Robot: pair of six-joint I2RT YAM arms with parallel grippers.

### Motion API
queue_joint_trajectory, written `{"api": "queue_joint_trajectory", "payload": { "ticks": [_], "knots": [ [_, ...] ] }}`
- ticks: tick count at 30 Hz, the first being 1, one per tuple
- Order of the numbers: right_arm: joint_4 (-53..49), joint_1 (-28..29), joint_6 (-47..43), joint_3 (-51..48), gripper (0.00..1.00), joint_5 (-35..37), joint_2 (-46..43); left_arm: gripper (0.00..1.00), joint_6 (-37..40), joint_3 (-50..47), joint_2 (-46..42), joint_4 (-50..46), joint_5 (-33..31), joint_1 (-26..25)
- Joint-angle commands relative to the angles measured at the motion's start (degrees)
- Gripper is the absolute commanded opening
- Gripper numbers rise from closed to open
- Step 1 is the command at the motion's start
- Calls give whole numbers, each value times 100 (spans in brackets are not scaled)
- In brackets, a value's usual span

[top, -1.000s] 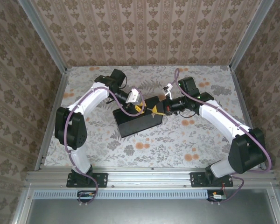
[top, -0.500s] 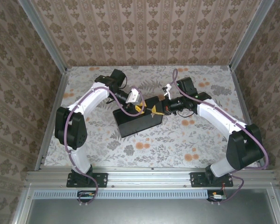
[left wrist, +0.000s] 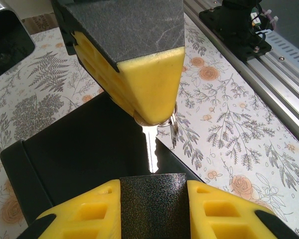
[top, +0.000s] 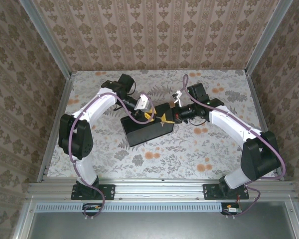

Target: Unlock the padlock with the key

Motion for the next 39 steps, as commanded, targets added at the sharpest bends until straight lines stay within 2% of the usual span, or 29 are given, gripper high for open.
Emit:
{"api": "queue_joint_trajectory", "payload": {
  "ticks": [1,30,36,39],
  "knots": [
    [-28,28,-19,-107,0,74,34,28,146,25,-45,27,475,-8],
    [524,198,424,-85,0,-75,2,27,125,77,-21,-5,431,-66],
    [396,425,314,-34,0,162,-135,27,77,225,92,-120,492,-35],
    [1014,451,776,-229,0,-109,-100,27,74,235,95,-130,552,-48]
  ]
}}
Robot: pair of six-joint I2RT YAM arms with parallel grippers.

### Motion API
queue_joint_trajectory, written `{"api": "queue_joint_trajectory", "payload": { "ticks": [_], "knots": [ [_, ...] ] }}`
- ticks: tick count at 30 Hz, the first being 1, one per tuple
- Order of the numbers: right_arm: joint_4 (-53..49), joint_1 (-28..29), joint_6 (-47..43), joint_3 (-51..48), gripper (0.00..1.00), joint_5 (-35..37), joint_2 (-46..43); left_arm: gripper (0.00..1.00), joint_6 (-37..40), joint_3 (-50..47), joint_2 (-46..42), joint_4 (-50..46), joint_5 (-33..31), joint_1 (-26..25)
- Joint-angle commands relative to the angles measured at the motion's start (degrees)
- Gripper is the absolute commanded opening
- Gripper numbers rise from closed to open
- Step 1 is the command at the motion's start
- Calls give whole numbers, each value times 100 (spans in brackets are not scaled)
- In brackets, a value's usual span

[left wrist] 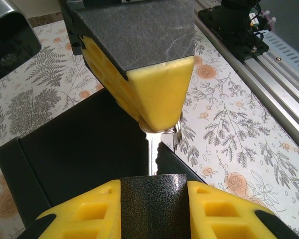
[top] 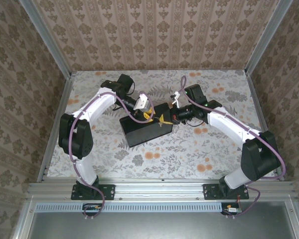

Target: Unlock the padlock with the key

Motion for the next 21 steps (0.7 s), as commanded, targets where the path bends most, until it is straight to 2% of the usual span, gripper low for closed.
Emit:
{"api": "queue_joint_trajectory", "payload": {
  "ticks": [1,5,10,12,16,21],
  "knots": [
    [799,207,473,-165,0,-366,-95,27,89,221,59,12,558,-80],
    [2032,76,1538,-474,0,-785,-96,27,53,202,50,69,464,-103],
    [2408,85,1992,-479,0,-1014,-57,27,36,188,62,113,470,-93],
    [1977,78,1654,-341,0,-907,-71,27,141,166,51,67,505,-103],
    [513,192,405,130,0,-362,-52,27,227,177,51,-27,540,-119],
    [518,251,95,140,0,-159,-39,27,554,329,111,-429,641,-136]
  ]
}}
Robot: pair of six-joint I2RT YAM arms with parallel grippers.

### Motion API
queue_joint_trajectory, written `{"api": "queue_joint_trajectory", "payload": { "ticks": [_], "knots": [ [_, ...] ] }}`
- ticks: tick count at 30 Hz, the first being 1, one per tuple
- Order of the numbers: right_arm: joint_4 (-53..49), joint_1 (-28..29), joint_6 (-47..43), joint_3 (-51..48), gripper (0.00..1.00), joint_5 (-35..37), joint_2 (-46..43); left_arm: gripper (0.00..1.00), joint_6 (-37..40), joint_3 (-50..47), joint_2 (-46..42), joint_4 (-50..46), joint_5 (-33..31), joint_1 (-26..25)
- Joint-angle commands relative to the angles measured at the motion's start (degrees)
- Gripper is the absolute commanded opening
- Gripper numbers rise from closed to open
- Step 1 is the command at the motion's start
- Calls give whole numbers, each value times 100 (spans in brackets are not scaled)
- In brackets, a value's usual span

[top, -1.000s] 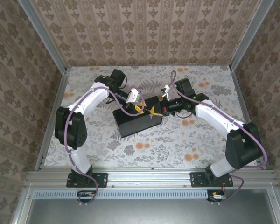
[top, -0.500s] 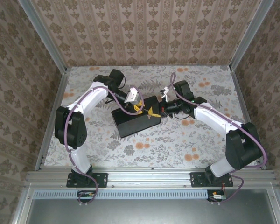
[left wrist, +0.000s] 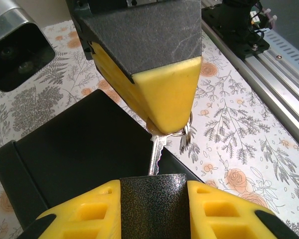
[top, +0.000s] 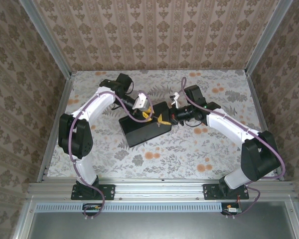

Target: Unlock the padlock with the key

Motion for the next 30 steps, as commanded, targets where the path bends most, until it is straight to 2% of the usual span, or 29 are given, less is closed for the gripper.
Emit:
{"api": "queue_joint_trajectory", "payload": {
  "ticks": [1,10,13,22,27,30],
  "knots": [
    [150,166,-496,297,0,-26,-31,27,389,234,83,-239,654,-221],
    [-212,82,-884,641,0,-23,5,27,477,303,110,-414,696,-227],
    [-589,108,-1175,790,0,251,-38,27,455,343,145,-454,711,-210],
    [-648,311,-1384,556,0,691,-341,27,227,165,85,-250,897,-100],
    [-753,311,-1590,610,0,661,-363,27,190,195,88,-257,929,-101],
    [-504,289,-1439,585,0,247,-305,27,163,182,105,-246,994,-98]
  ]
}}
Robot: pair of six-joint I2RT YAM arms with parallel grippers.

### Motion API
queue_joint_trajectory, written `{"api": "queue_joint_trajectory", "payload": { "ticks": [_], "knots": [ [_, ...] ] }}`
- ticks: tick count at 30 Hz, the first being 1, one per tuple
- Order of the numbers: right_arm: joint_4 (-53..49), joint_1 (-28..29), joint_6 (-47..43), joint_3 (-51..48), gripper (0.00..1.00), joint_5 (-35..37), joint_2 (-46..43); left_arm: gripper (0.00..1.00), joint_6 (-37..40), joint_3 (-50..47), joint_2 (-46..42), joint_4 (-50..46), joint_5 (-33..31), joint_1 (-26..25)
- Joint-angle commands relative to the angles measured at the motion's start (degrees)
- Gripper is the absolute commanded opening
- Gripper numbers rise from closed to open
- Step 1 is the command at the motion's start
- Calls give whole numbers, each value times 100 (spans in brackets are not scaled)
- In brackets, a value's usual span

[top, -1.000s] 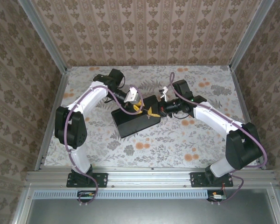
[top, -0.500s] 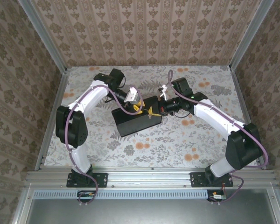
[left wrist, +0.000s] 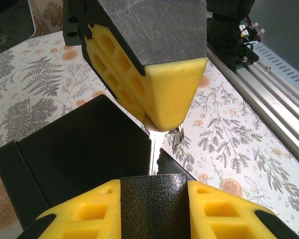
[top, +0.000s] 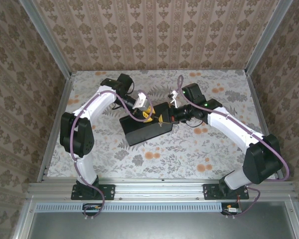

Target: Unlock the padlock with the key

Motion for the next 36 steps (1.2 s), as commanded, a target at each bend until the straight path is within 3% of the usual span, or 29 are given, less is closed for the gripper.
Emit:
{"api": "queue_joint_trajectory", "payload": {
  "ticks": [1,13,36],
  "knots": [
    [523,77,-46,85,0,-731,-59,27,-55,9,-34,43,711,-95],
    [654,-435,195,-421,0,-1134,17,27,-407,-182,-76,420,544,-22],
    [-262,-808,-407,-768,0,-828,-492,27,-416,-180,-105,419,413,145]
  ]
}}
